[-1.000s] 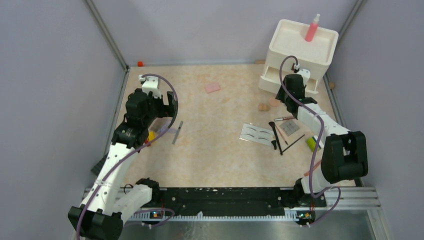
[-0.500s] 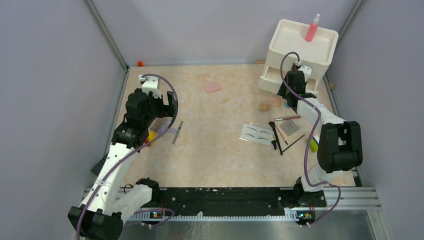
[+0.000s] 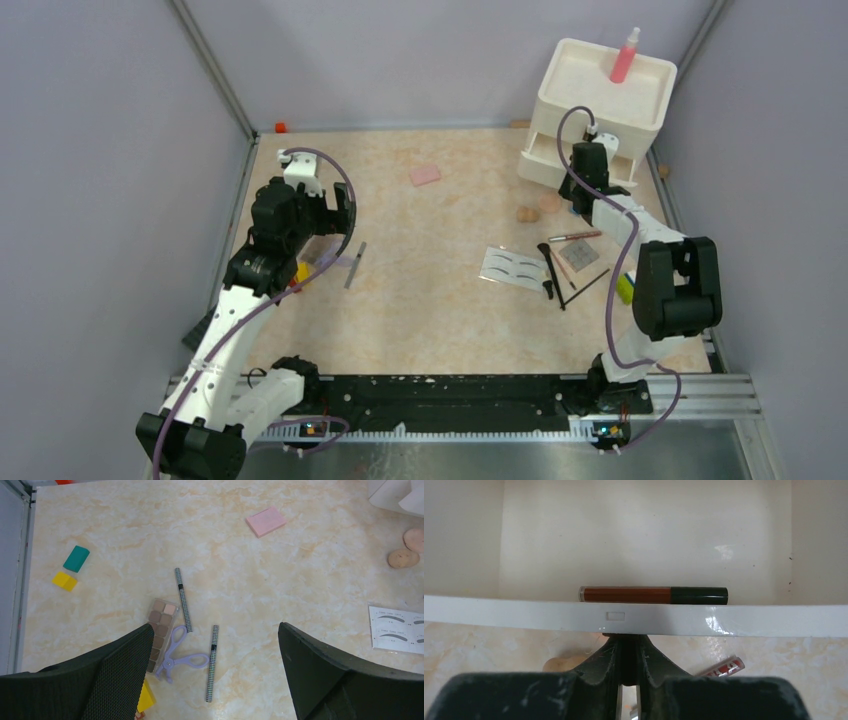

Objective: Organize the makeup
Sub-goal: Open the drawer in the storage box.

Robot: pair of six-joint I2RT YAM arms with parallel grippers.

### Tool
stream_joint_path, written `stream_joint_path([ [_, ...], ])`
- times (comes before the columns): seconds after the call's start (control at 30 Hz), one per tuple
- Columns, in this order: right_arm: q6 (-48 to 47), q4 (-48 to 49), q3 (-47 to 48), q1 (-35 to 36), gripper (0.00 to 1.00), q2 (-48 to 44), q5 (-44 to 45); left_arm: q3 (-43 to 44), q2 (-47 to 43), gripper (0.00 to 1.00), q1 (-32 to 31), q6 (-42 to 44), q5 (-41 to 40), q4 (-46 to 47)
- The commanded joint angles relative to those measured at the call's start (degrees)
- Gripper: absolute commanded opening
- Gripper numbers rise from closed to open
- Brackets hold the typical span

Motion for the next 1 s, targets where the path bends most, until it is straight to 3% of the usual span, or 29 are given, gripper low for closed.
stream_joint_path([
  [0.0,-0.7,3.8,2.2,-0.6,0.05,-0.3,0.4,-0.2,-0.5,0.99,0.3,0.3,0.0,2.7],
  [0.07,-0.6,3.9,1.6,-0.6,0.00,-0.9,0.4,-0.2,-0.4,0.99,0.3,0.3,0.1,2.7],
  [0.97,2.6,0.4,-10.1,-0.2,0.00,-13.9,-9.2,-0.2,-0.9,0.99,0.3,0.2,0.5,2.7],
])
